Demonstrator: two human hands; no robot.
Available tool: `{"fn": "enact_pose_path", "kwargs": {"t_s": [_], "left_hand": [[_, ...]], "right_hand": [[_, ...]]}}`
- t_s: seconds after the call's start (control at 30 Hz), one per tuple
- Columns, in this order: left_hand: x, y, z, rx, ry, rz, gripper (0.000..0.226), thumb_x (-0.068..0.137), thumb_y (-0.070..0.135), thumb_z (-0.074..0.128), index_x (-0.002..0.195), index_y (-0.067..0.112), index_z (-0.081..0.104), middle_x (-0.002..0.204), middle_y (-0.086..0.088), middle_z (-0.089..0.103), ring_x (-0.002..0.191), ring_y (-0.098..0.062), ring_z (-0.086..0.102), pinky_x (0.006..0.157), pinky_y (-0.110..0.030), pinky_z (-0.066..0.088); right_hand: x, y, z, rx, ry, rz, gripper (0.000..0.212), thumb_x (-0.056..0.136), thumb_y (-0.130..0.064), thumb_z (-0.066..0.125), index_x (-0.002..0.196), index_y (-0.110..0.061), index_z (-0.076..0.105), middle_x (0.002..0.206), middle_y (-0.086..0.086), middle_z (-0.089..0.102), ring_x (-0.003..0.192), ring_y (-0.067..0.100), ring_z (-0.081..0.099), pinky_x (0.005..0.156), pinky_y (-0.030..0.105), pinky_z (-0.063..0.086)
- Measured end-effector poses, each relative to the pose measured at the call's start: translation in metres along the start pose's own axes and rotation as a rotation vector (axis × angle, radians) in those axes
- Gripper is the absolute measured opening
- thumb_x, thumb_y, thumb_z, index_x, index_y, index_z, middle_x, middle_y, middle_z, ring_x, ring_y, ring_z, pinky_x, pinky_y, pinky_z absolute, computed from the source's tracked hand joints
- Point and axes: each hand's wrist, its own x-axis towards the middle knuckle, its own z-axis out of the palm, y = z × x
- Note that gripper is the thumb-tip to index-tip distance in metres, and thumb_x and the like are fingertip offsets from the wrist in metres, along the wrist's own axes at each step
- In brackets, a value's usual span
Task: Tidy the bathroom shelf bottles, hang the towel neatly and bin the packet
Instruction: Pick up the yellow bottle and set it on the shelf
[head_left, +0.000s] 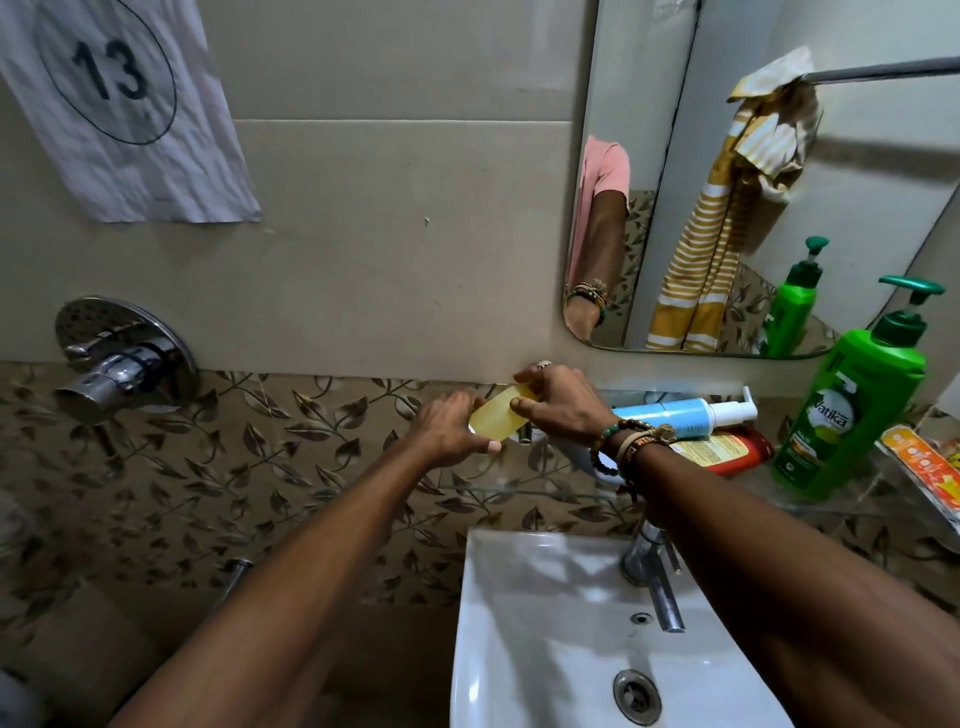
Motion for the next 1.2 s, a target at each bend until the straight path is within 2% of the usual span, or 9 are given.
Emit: {"fn": "enact_pose_path", "kwargs": {"t_s": [0.1, 0.27, 0.4, 0.73, 0.87, 1.07, 1.2], "left_hand": [[-0.005, 0.000, -0.005, -0.074, 0.012, -0.007, 0.060, 0.076, 0.038, 0.079, 0.125, 0.018, 0.053, 0.125, -0.006, 0.058, 0.109, -0.024, 0.054, 0.077, -0.030, 0.039], [-0.012, 0.001, -0.014, -0.147, 0.039, -0.030, 0.064, 0.071, 0.033, 0.084, 0.124, 0.016, 0.052, 0.126, -0.008, 0.059, 0.110, -0.024, 0.056, 0.087, -0.037, 0.049], [-0.018, 0.004, -0.019, -0.178, 0.044, -0.035, 0.069, 0.072, 0.029, 0.084, 0.130, 0.014, 0.049, 0.130, -0.009, 0.056, 0.114, -0.026, 0.054, 0.091, -0.041, 0.050], [-0.029, 0.013, -0.025, -0.224, 0.065, -0.077, 0.070, 0.071, 0.026, 0.084, 0.130, 0.015, 0.048, 0.126, -0.010, 0.056, 0.111, -0.030, 0.056, 0.088, -0.050, 0.053], [-0.034, 0.016, -0.025, -0.234, 0.088, -0.085, 0.064, 0.071, 0.022, 0.084, 0.125, 0.015, 0.051, 0.122, -0.011, 0.057, 0.106, -0.029, 0.057, 0.085, -0.046, 0.054], [-0.039, 0.014, -0.017, -0.244, 0.059, -0.138, 0.068, 0.072, 0.022, 0.084, 0.129, 0.017, 0.048, 0.125, -0.009, 0.055, 0.111, -0.028, 0.054, 0.087, -0.042, 0.052], [-0.043, 0.014, -0.014, -0.256, 0.077, -0.164, 0.067, 0.072, 0.023, 0.083, 0.129, 0.017, 0.048, 0.124, -0.008, 0.058, 0.113, -0.029, 0.055, 0.092, -0.045, 0.051]], "right_hand": [[0.002, -0.007, -0.004, 0.155, 0.020, 0.029, 0.045, 0.086, -0.017, 0.070, 0.129, -0.009, 0.060, 0.120, 0.011, 0.067, 0.105, 0.022, 0.064, 0.094, 0.038, 0.054], [0.001, -0.018, -0.008, 0.353, 0.016, 0.084, 0.046, 0.082, -0.008, 0.075, 0.126, -0.006, 0.061, 0.112, 0.014, 0.069, 0.093, 0.024, 0.069, 0.082, 0.040, 0.060], [-0.002, -0.029, -0.011, 0.446, 0.015, 0.088, 0.047, 0.081, -0.002, 0.074, 0.126, -0.003, 0.060, 0.111, 0.016, 0.069, 0.097, 0.027, 0.069, 0.082, 0.046, 0.060], [-0.013, -0.054, -0.014, 0.347, 0.051, -0.013, 0.043, 0.081, -0.001, 0.071, 0.123, -0.011, 0.065, 0.113, 0.013, 0.068, 0.099, 0.025, 0.067, 0.083, 0.041, 0.059], [-0.019, -0.063, -0.011, 0.228, 0.036, -0.076, 0.043, 0.083, -0.005, 0.067, 0.126, -0.013, 0.063, 0.118, 0.012, 0.066, 0.101, 0.023, 0.064, 0.083, 0.039, 0.059], [-0.027, -0.066, -0.004, 0.115, 0.042, -0.107, 0.042, 0.083, -0.008, 0.066, 0.125, -0.014, 0.064, 0.118, 0.010, 0.067, 0.093, 0.016, 0.062, 0.078, 0.027, 0.057], [-0.029, -0.068, 0.002, 0.090, 0.065, -0.091, 0.043, 0.083, -0.009, 0.065, 0.126, -0.015, 0.063, 0.118, 0.009, 0.068, 0.101, 0.021, 0.065, 0.084, 0.037, 0.058]]}}
